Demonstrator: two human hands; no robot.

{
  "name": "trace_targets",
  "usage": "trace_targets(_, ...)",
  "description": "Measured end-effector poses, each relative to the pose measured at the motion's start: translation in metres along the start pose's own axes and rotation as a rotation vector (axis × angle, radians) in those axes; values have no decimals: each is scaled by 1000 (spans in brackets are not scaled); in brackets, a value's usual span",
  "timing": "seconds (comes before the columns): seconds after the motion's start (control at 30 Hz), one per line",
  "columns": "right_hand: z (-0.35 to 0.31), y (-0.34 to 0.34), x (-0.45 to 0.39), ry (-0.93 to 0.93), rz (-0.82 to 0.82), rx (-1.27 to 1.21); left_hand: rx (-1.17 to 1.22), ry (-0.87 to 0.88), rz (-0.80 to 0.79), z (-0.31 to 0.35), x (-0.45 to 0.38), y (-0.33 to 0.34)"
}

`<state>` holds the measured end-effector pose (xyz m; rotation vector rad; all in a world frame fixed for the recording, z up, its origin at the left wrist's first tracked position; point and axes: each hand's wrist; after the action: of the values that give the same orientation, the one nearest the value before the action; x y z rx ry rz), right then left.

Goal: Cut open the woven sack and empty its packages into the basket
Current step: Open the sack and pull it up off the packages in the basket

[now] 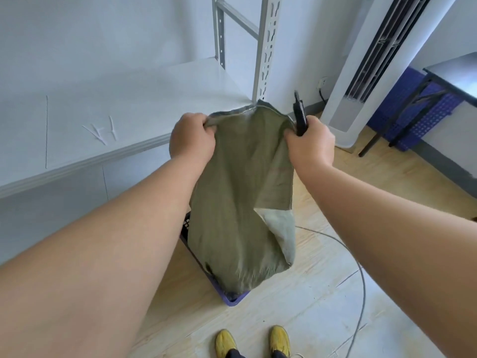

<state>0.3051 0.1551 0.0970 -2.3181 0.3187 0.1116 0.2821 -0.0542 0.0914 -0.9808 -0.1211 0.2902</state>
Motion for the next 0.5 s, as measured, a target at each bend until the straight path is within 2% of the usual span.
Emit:
trace_targets(0.03,-2,1,0,-5,-41,-5,-12,4,-58,2,1,0)
trace_targets(0.1,-5,5,5,-23,-197,-27,-73,-1,-400,6,10,3)
trace_targets(0.13,-7,8,7,-15,-219,-103,-33,-38,-582,10,19,3)
trace_targets(0.17,-11,10,9,11,-214,-208,38,-72,-699,15,27,7)
trace_targets(0.2,-14,11,11,27,-215,-301,80,-70,-735,19,34,14)
trace_targets(0.23,-16,11,15,27,-244,-362,62,-43,-704,21,37,22)
trace_targets(0.3,-14,14,22,20,-239,-417,29,-57,-516,21,39,38)
trace_targets(0.33,-10,16,25,38,-200,-438,95,-137,-437,21,39,41)
trace_targets(0.4,-2,19,34,93,-175,-463,360,-395,-382,21,36,41)
trace_targets(0.47,2,25,48,133,-288,-389,562,-583,-365,24,33,36)
trace_targets(0.5,5,29,53,142,-368,-309,621,-615,-367,25,30,35)
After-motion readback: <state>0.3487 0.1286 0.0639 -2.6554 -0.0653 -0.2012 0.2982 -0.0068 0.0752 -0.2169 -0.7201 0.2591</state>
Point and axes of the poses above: each hand's wrist, its own x-axis away from the middle knuckle, its own y-axis out of the palm, z = x × y, and after that the axes turned 12 degrees about -y, right-handed
